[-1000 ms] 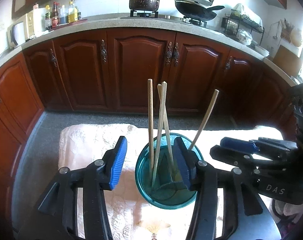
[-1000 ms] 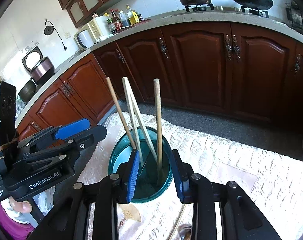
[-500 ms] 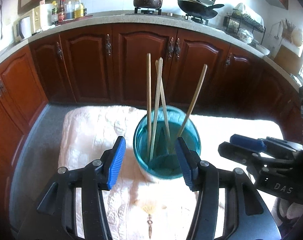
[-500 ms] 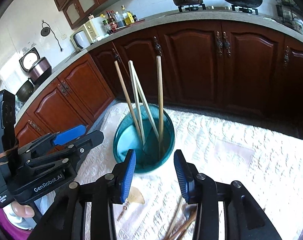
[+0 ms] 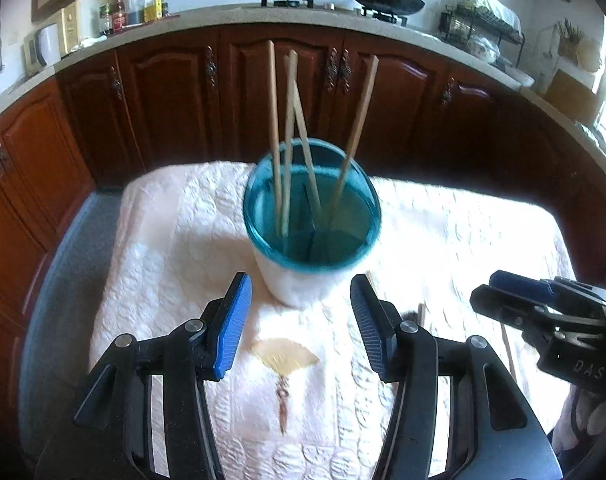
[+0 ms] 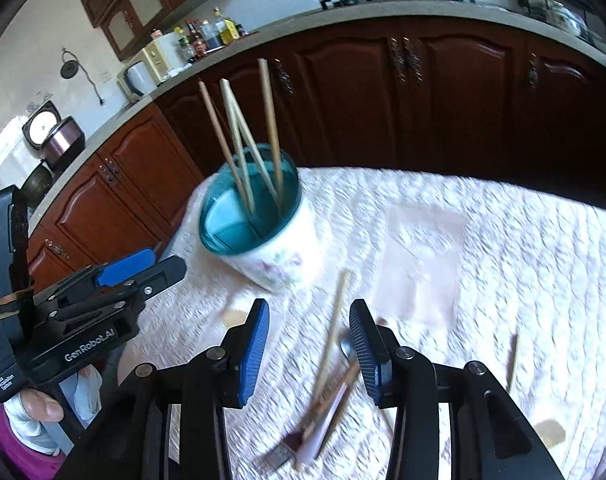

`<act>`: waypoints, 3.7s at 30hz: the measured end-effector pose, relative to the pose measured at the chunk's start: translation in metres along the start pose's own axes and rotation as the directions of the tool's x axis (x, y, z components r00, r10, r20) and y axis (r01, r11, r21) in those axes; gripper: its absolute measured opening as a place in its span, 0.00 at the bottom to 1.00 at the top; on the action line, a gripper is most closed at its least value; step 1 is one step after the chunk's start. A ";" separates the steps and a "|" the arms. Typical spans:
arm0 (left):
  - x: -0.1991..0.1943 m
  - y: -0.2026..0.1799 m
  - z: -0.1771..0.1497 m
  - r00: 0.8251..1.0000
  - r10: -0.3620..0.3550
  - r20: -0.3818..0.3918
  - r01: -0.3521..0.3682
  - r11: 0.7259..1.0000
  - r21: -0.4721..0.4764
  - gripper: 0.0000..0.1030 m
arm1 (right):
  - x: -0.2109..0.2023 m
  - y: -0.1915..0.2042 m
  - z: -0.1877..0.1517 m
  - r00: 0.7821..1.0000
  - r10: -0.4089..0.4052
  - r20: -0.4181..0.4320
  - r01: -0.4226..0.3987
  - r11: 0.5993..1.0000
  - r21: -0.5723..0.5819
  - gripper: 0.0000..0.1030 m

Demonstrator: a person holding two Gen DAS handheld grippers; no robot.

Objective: Organize utensils
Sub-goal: 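Withdraw both open tools from the cup back toward the utensils, then close the left tool on the wooden-handled fork while the right tool grasps a chopstick, then lift the fork and chopstick and carry both above the cup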

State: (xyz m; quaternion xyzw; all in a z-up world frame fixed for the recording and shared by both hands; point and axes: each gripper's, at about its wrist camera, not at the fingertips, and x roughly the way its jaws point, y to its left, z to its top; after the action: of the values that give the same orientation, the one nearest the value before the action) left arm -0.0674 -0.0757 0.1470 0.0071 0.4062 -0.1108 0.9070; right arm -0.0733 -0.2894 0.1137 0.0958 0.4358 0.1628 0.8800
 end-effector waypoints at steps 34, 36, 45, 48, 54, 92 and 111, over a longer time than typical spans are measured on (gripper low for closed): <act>0.023 -0.054 -0.050 0.983 -0.104 -0.150 0.112 0.993 0.045 0.50 | -0.033 -0.083 -0.066 0.978 -0.204 -0.045 0.207 0.974 0.088 0.39; 0.025 -0.055 -0.052 0.981 -0.112 -0.156 0.120 0.992 0.044 0.50 | -0.033 -0.089 -0.068 0.977 -0.205 -0.051 0.209 0.973 0.099 0.39; 0.041 -0.060 -0.061 0.960 -0.178 -0.218 0.191 0.981 0.043 0.50 | -0.019 -0.106 -0.081 0.985 -0.140 -0.104 0.152 0.981 0.123 0.39; 0.048 -0.065 -0.061 0.952 -0.198 -0.232 0.215 0.975 0.049 0.50 | -0.011 -0.108 -0.085 0.984 -0.132 -0.117 0.147 0.981 0.126 0.39; 0.062 -0.079 -0.054 0.946 -0.206 -0.250 0.234 0.968 0.088 0.49 | -0.013 -0.131 -0.087 0.980 -0.154 -0.122 0.174 0.970 0.170 0.39; 0.130 -0.130 -0.021 0.921 -0.168 -0.352 0.256 0.942 0.219 0.09 | 0.042 -0.188 -0.042 0.979 -0.116 -0.165 0.149 0.969 0.198 0.05; 0.006 -0.079 -0.002 0.940 -0.302 -0.161 0.323 0.938 0.124 0.08 | 0.007 -0.149 -0.047 0.988 -0.098 -0.120 0.110 0.989 0.098 0.05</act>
State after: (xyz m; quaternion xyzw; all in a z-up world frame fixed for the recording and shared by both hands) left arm -0.0810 -0.1540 0.1473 0.0177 0.4553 -0.2829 0.8440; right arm -0.0760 -0.4239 0.0340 0.1093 0.4980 0.0987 0.8546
